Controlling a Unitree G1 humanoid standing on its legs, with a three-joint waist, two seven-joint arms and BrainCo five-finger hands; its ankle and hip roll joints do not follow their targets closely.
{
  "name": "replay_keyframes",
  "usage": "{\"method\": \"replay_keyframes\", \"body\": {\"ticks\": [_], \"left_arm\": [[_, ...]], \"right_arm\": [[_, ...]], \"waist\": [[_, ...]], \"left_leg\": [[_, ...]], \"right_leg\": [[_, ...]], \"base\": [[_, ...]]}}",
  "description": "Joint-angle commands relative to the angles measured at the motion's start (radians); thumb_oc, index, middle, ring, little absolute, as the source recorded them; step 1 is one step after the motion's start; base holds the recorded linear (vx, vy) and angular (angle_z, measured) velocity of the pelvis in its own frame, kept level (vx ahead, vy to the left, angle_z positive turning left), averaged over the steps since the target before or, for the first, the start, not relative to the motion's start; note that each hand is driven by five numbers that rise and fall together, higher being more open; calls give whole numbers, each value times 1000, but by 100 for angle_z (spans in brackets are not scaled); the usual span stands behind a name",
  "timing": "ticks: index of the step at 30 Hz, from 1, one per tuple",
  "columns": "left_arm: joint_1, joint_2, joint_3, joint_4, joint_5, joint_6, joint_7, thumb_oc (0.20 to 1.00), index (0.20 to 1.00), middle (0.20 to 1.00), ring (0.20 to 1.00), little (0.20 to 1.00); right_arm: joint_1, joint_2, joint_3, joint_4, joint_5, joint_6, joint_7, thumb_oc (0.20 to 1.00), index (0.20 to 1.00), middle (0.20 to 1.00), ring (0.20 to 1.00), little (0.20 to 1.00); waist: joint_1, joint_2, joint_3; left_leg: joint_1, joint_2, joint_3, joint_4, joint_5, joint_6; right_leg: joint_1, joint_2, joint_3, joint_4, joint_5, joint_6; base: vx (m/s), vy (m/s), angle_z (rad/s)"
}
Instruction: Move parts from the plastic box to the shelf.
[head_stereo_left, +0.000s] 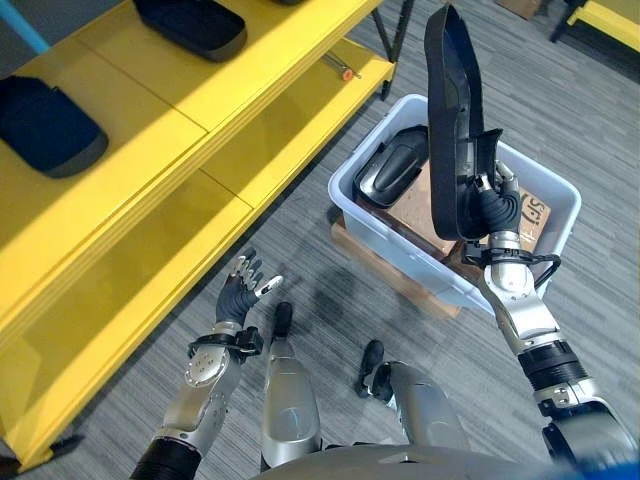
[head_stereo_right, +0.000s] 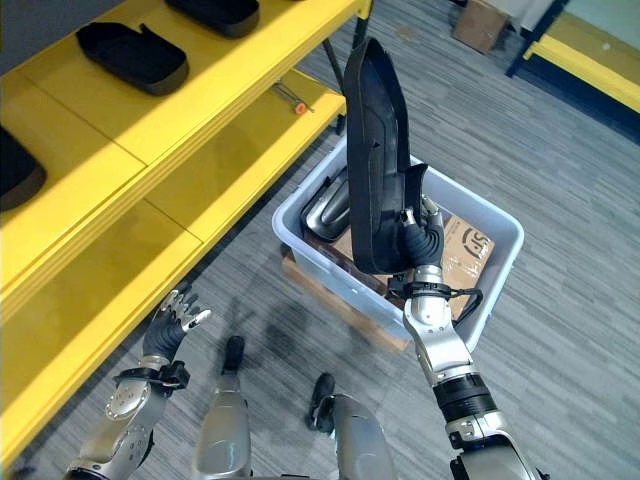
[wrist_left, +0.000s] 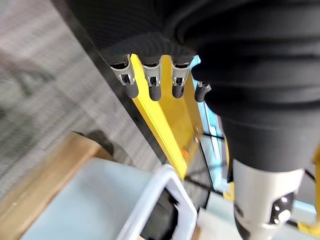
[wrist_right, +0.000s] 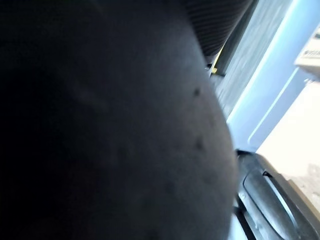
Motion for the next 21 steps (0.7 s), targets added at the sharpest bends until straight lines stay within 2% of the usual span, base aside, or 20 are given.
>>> {"method": "replay_keyframes", "body": {"ticks": [1,2,3,4,5,6,8,10,13,14,17,20,21], "left_arm": [[-3,6,6,-31,40,-36,-27,1000,1000,1000,1000,1000],[11,4,17,-39,37,-35,-33,1000,1000,1000,1000,1000],[15,1,20,-46,39,-32,-36,1000,1000,1000,1000,1000],[17,1,20,-47,39,-31,-36,1000,1000,1000,1000,1000],[22,-4,23,-61,34,-27,-39,1000,1000,1000,1000,1000],[21,-5,26,-58,47,-21,-39,1000,1000,1000,1000,1000],[22,-3,26,-59,49,-20,-42,1000,1000,1000,1000,1000],[15,3,31,-62,54,-26,-40,1000,1000,1000,1000,1000],[11,9,33,-66,59,-25,-41,1000,1000,1000,1000,1000],[12,7,45,-67,66,-29,-42,1000,1000,1000,1000,1000],[13,9,61,-67,77,-27,-41,1000,1000,1000,1000,1000],[11,10,84,-69,93,-29,-33,1000,1000,1000,1000,1000],[11,11,85,-69,93,-29,-33,1000,1000,1000,1000,1000]], "right_arm": [[23,-53,-58,-75,-45,-68,-12,200,200,200,200,200],[81,-56,-84,-97,-51,-66,-6,200,200,200,200,200],[94,-52,-88,-99,-52,-65,-1,200,200,200,200,200],[96,-51,-88,-100,-52,-65,0,200,200,200,200,200],[117,-27,-94,-98,-50,-63,-1,200,200,200,200,200],[130,-11,-101,-95,-47,-63,-3,200,200,200,200,200],[142,-6,-105,-92,-44,-60,-4,200,200,200,200,200],[148,0,-111,-90,-40,-57,-3,200,200,200,200,200],[155,11,-120,-81,-41,-53,-7,200,200,200,200,200],[167,28,-129,-63,-48,-39,-4,200,200,200,200,200],[167,40,-134,-55,-52,-32,1,200,200,200,200,200],[163,54,-135,-46,-65,-20,8,200,200,200,200,200],[161,54,-134,-45,-65,-20,8,200,200,200,200,200]], "waist": [[-28,-4,-42],[-37,-18,-48],[-33,-24,-53],[-36,-23,-52],[-30,-11,-77],[-31,-3,-98],[-28,-4,-105],[-13,-8,-107],[-6,-11,-120],[11,-16,-151],[24,-24,-167],[46,-44,-190],[46,-45,-190]], "left_leg": [[13,11,61,-54,343,-99],[51,11,73,43,248,-87],[64,9,55,92,202,-80],[60,9,50,103,194,-79],[116,-16,23,72,147,-75],[130,-13,33,27,167,-80],[134,-19,32,19,165,-79],[130,-62,3,35,136,-65],[131,-83,11,36,121,-59],[136,-127,2,28,90,-42],[132,-151,2,33,72,-33],[125,-207,1,51,30,-12],[124,-209,2,54,28,-10]], "right_leg": [[64,-18,9,-93,8,135],[82,-62,-23,-96,10,139],[95,-80,-39,-103,14,137],[99,-81,-43,-104,13,138],[127,-100,-76,-103,11,151],[147,-107,-100,-99,7,154],[161,-119,-113,-102,15,161],[193,-146,-122,-121,38,178],[212,-172,-141,-137,60,196],[245,-207,-158,-179,98,225],[263,-225,-164,-215,129,245],[289,-270,-167,-270,214,287],[289,-271,-167,-272,216,289]], "base": [[-48,-35,118],[-40,-13,108],[-37,-9,96],[32,134,113],[137,217,110],[135,213,117],[108,164,79],[118,222,29],[136,224,38],[212,324,57],[138,212,31],[160,276,28],[186,346,21]]}}
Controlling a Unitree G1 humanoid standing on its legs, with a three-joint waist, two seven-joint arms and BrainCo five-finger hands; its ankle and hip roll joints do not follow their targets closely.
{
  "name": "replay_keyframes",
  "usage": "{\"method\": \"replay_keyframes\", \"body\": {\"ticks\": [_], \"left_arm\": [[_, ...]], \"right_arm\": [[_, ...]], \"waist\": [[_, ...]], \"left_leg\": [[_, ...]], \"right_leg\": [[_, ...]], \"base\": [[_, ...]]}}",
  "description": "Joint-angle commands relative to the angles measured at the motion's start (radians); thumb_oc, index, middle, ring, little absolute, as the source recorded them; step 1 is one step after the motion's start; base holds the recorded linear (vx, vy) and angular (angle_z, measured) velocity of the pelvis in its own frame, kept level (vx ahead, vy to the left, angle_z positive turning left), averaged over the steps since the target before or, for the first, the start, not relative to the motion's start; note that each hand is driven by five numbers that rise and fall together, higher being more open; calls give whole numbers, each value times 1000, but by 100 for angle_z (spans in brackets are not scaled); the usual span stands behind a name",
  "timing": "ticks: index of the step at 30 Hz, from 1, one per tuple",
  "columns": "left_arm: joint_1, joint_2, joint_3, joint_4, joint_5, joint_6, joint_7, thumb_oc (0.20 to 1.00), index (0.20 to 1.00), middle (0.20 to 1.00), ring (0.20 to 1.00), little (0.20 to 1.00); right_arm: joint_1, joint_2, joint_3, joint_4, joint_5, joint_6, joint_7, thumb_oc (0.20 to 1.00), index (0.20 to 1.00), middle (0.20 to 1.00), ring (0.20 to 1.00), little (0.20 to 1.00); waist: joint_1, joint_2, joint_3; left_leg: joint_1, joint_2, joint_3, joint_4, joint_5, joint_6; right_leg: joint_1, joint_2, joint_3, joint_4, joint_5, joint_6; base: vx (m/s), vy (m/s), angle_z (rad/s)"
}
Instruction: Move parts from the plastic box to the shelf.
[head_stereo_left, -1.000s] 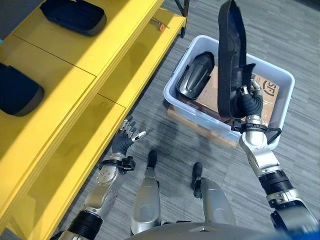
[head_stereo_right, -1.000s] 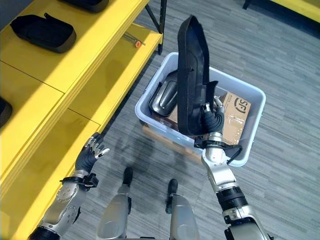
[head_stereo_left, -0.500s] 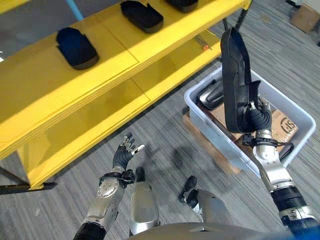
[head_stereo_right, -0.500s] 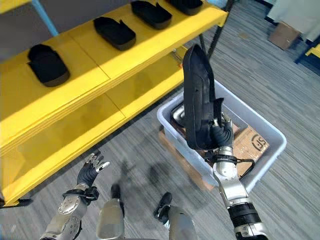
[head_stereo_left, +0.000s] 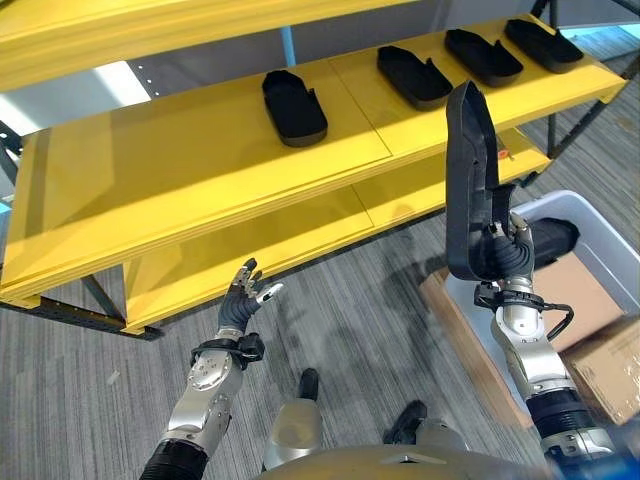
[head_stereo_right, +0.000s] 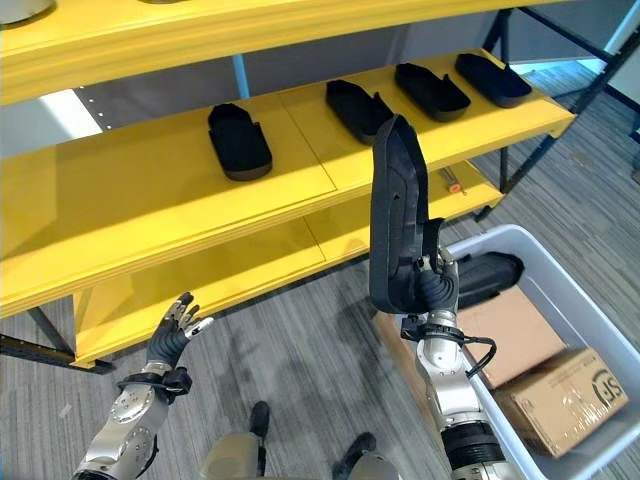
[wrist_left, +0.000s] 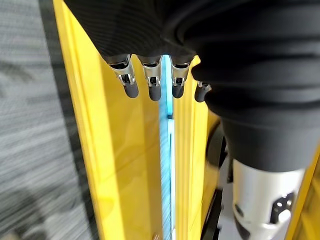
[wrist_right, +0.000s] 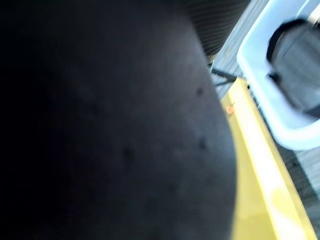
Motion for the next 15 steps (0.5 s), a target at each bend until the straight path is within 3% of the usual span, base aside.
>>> {"method": "replay_keyframes", "body": {"ticks": [1,6,8,11,13,14,15], "left_arm": [[13,31,30,-78,45,-52,-2,1000,1000,1000,1000,1000],[0,37,47,-88,58,-55,13,1000,1000,1000,1000,1000],[-11,39,50,-83,64,-57,21,1000,1000,1000,1000,1000],[-27,39,60,-72,76,-57,33,1000,1000,1000,1000,1000],[-41,40,55,-54,84,-57,34,1000,1000,1000,1000,1000],[-42,41,56,-52,87,-55,31,1000,1000,1000,1000,1000],[-42,41,56,-52,87,-55,31,1000,1000,1000,1000,1000]], "right_arm": [[-58,-25,-36,-18,-24,-45,1,200,200,200,200,200],[-94,-7,-30,-1,-14,-39,-7,200,200,200,200,200],[-108,3,-27,7,-5,-39,-10,200,200,200,200,200],[-113,8,-16,5,0,-37,-3,200,200,200,200,200],[-93,5,-18,-2,6,-43,16,200,200,200,200,200],[-79,2,-21,-4,13,-43,25,200,200,200,200,200],[-79,2,-21,-4,13,-43,25,200,200,200,200,200]], "waist": [[13,-35,-30],[33,-57,-34],[33,-52,-36],[24,-28,-42],[-7,-11,-52],[-16,-5,-53],[-16,-5,-54]], "left_leg": [[-45,-7,14,-9,-15,19],[-60,-69,29,17,-39,61],[-53,-88,25,11,-43,76],[-21,-96,8,-25,-30,93],[13,-96,-27,-63,-14,100],[28,-96,-37,-73,-11,100],[28,-96,-37,-73,-11,100]], "right_leg": [[126,-40,69,-114,123,124],[117,-101,80,-111,251,143],[102,-113,118,-85,296,148],[60,-70,208,-14,245,116],[-4,68,357,32,122,65],[-29,112,394,41,83,54],[-30,112,394,41,83,54]], "base": [[142,270,29],[81,284,4],[91,258,11],[96,245,12],[162,181,14],[112,100,46],[168,78,89]]}}
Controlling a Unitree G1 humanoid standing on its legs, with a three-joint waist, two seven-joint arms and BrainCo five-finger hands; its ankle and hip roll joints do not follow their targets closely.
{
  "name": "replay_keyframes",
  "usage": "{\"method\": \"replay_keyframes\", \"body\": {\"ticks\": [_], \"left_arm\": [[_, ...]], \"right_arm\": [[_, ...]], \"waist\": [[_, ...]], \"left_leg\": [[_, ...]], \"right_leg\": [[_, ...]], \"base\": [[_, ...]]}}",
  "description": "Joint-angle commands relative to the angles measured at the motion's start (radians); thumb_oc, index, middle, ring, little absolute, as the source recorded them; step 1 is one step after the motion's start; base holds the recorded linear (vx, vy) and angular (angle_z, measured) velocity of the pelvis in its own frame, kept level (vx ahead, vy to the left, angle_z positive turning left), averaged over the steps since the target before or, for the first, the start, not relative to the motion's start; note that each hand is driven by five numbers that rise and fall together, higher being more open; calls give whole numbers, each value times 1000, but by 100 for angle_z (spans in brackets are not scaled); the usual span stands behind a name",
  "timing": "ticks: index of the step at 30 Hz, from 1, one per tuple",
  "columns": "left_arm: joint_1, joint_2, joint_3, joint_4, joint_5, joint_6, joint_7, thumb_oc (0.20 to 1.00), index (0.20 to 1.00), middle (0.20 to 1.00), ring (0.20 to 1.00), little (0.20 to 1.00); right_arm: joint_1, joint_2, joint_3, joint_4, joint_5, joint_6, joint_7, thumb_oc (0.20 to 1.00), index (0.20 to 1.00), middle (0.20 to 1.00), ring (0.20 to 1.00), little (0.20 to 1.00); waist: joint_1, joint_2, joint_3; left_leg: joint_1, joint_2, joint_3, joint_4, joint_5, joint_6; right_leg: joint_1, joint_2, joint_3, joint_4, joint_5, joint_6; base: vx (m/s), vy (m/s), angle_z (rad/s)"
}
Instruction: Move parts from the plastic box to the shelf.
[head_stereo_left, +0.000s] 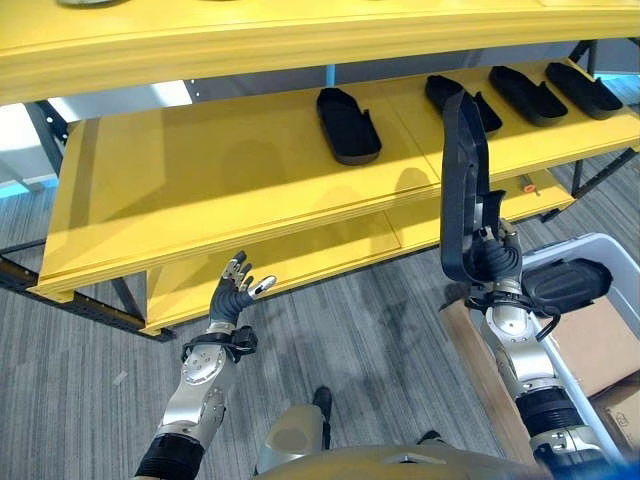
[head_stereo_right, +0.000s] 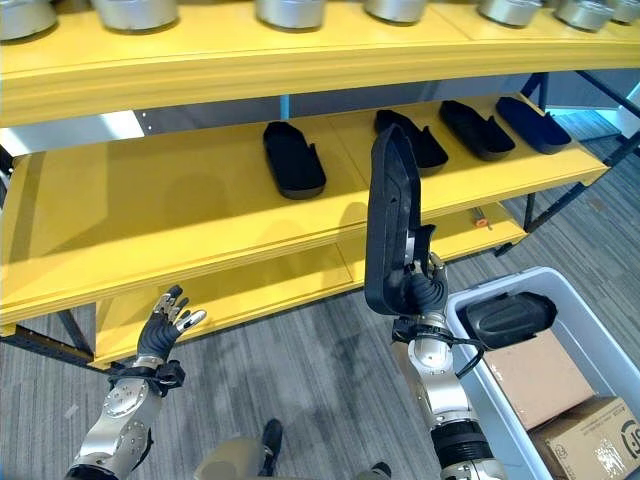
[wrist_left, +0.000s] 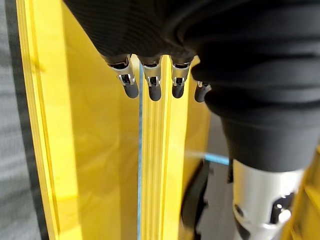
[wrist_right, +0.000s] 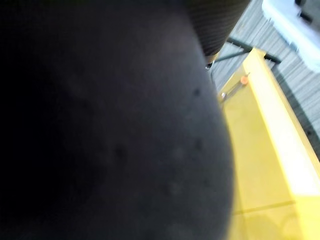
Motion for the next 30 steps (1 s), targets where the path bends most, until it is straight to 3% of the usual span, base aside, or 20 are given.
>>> {"method": "replay_keyframes", "body": {"ticks": [1,2,5,8,10,13,18,25,30], "left_arm": [[-10,28,1,-55,48,-50,-4,1000,1000,1000,1000,1000],[-7,26,-2,-53,54,-47,-12,1000,1000,1000,1000,1000],[-4,19,-7,-57,65,-45,-24,1000,1000,1000,1000,1000],[4,14,-18,-67,73,-45,-37,1000,1000,1000,1000,1000],[13,9,-23,-73,80,-44,-46,1000,1000,1000,1000,1000],[27,-8,-22,-62,83,-51,-44,1000,1000,1000,1000,1000],[53,-34,-3,-55,66,-53,-40,1000,1000,1000,1000,1000],[66,-44,-4,-56,67,-47,-43,1000,1000,1000,1000,1000],[60,-54,-4,-46,60,-45,-42,1000,1000,1000,1000,1000]], "right_arm": [[-36,-42,-45,-44,25,-78,35,200,200,200,200,200],[-23,-43,-51,-46,28,-83,41,200,200,200,200,200],[-2,-43,-65,-42,27,-89,46,200,200,200,200,200],[29,-54,-81,-57,24,-91,53,200,200,200,200,200],[45,-57,-91,-57,28,-91,62,200,200,200,200,200],[63,-58,-97,-41,33,-95,64,200,200,200,200,200],[80,-68,-113,-20,32,-90,66,200,200,200,200,200],[104,-67,-138,-17,33,-94,64,200,200,200,200,200],[105,-74,-146,-14,38,-102,58,200,200,200,200,200]], "waist": [[-39,33,-9],[-56,32,-7],[-91,28,0],[-127,27,16],[-136,20,14],[-133,8,-20],[-118,11,-72],[-123,13,-94],[-123,7,-81]], "left_leg": [[85,34,-23,-138,43,-72],[97,24,-44,-143,45,-71],[123,1,-95,-166,55,-69],[159,-21,-153,-167,58,-70],[176,-38,-175,-172,60,-70],[193,-53,-180,-190,60,-68],[200,-52,-174,-170,41,-79],[212,-43,-198,-144,18,-95],[182,-57,-204,-22,-15,-112]], "right_leg": [[-6,258,119,-95,-108,-11],[-34,305,157,-119,-103,-15],[-98,377,218,-217,-44,-8],[-134,403,271,-260,14,7],[-118,406,281,-278,42,16],[-39,405,291,-328,53,4],[24,393,246,-350,29,-18],[63,390,208,-340,-9,-37],[87,384,200,-329,-35,-53]], "base": [[171,41,83],[200,38,85],[125,-16,86],[123,-19,51],[91,-45,107],[82,-64,68],[91,-77,18],[76,-56,27],[48,-38,22]]}}
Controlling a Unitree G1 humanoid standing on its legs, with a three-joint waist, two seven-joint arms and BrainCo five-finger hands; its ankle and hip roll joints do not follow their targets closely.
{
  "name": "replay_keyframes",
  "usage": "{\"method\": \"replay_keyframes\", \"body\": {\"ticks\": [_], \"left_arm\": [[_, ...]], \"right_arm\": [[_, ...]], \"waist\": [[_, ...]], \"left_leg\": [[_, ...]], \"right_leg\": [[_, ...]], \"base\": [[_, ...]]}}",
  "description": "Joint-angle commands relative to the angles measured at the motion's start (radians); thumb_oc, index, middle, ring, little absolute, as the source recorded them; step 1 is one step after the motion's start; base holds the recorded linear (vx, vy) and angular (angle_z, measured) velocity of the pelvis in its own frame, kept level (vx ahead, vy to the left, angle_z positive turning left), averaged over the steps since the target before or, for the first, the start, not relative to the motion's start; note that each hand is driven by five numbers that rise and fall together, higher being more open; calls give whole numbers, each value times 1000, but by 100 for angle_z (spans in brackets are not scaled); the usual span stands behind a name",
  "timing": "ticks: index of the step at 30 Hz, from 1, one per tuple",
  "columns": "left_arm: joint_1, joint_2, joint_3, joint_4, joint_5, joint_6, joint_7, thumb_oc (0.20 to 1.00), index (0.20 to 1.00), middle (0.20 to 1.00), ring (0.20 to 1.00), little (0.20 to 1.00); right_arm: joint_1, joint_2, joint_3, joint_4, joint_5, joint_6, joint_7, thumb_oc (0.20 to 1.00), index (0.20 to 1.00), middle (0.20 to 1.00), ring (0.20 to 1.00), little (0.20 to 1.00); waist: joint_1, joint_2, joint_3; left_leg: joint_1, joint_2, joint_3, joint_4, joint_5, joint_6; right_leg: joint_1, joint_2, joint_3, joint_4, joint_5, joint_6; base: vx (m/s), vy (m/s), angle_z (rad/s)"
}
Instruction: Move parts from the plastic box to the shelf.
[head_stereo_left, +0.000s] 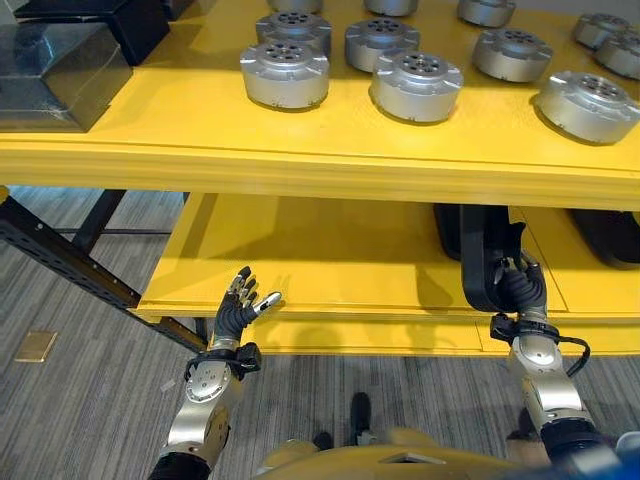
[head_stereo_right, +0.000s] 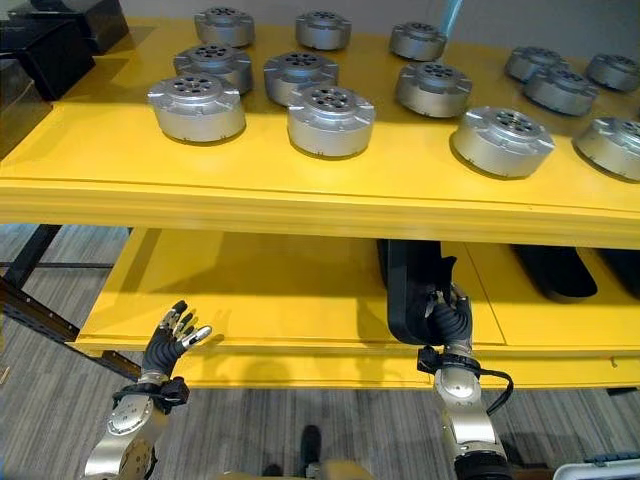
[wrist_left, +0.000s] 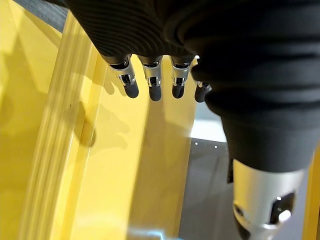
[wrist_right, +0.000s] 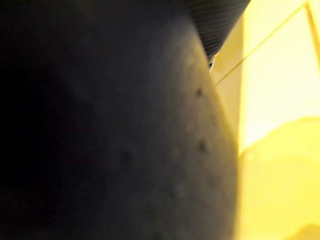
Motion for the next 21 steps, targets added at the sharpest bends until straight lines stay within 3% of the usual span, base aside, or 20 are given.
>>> {"method": "replay_keyframes", "body": {"ticks": [1,2,3,4,5,7,10,12,13,16,19,20,21], "left_arm": [[-22,11,0,-30,4,-47,-14,1000,1000,1000,1000,1000],[-42,7,-15,-23,-9,-50,-15,1000,1000,1000,1000,1000],[-44,7,-15,-22,-9,-50,-15,1000,1000,1000,1000,1000],[-58,9,-19,-23,-23,-48,-20,1000,1000,1000,1000,1000],[-59,9,-19,-23,-23,-48,-20,1000,1000,1000,1000,1000],[-52,12,-22,-30,-19,-47,-18,1000,1000,1000,1000,1000],[-46,9,-17,-31,-14,-44,-7,1000,1000,1000,1000,1000],[-53,9,-17,-25,-7,-40,-7,1000,1000,1000,1000,1000],[-60,9,-17,-24,-1,-40,-11,1000,1000,1000,1000,1000],[-57,5,-19,-17,5,-41,-22,1000,1000,1000,1000,1000],[-54,15,-13,-18,11,-41,-20,1000,1000,1000,1000,1000],[-58,33,1,-19,19,-43,-12,1000,1000,1000,1000,1000],[-58,33,1,-19,19,-43,-12,1000,1000,1000,1000,1000]], "right_arm": [[-29,-28,-49,-45,26,-88,-11,200,200,200,200,200],[-25,-38,-60,-57,26,-95,-17,200,200,200,200,200],[-26,-39,-61,-57,26,-95,-17,200,200,200,200,200],[-29,-45,-71,-64,30,-96,-31,200,200,200,200,200],[-29,-45,-71,-64,29,-95,-31,200,200,200,200,200],[-33,-37,-67,-62,28,-92,-39,200,200,200,200,200],[-19,-30,-67,-56,23,-90,-43,200,200,200,200,200],[-9,-30,-73,-59,24,-91,-49,200,200,200,200,200],[-4,-32,-78,-61,22,-90,-50,200,200,200,200,200],[15,-18,-87,-68,17,-84,-46,200,200,200,200,200],[12,-8,-87,-65,16,-79,-44,200,200,200,200,200],[0,6,-76,-54,20,-73,-41,200,200,200,200,200],[0,7,-76,-54,20,-73,-40,200,200,200,200,200]], "waist": [[0,-4,-37],[-3,-5,4],[-2,-4,5],[-17,-20,20],[-12,-19,22],[-2,-31,20],[-3,-23,7],[-12,-9,-1],[-12,1,-4],[-19,29,-20],[-13,28,-19],[-5,18,-13],[-3,16,-13]], "left_leg": [[-9,-29,19,50,30,-35],[-79,-22,92,207,54,-85],[-86,-22,93,218,50,-86],[-120,65,192,225,28,-75],[-119,68,196,227,24,-75],[-121,157,197,170,30,-73],[-109,284,194,29,145,-108],[-105,333,223,-51,212,-135],[-102,335,232,-66,226,-148],[-52,327,256,-116,203,-164],[-44,300,260,-94,176,-149],[-52,270,297,-69,149,-130],[-53,268,299,-67,148,-129]], "right_leg": [[22,-5,17,70,-70,90],[51,-21,-4,74,-77,88],[50,-20,-5,75,-77,88],[53,-51,-17,82,-78,94],[54,-49,-13,83,-79,94],[59,-64,0,83,-87,101],[65,-77,11,86,-108,110],[71,-82,0,85,-118,115],[81,-85,-6,79,-121,119],[112,-101,-22,62,-124,132],[130,-130,-22,61,-120,146],[132,-166,-17,74,-115,162],[130,-168,-14,75,-115,163]], "base": [[0,20,25],[-16,31,35],[-50,65,41],[-39,38,44],[-31,53,54],[30,66,50],[60,118,7],[75,165,4],[105,189,5],[142,228,4],[124,228,-13],[87,221,7],[116,279,22]]}}
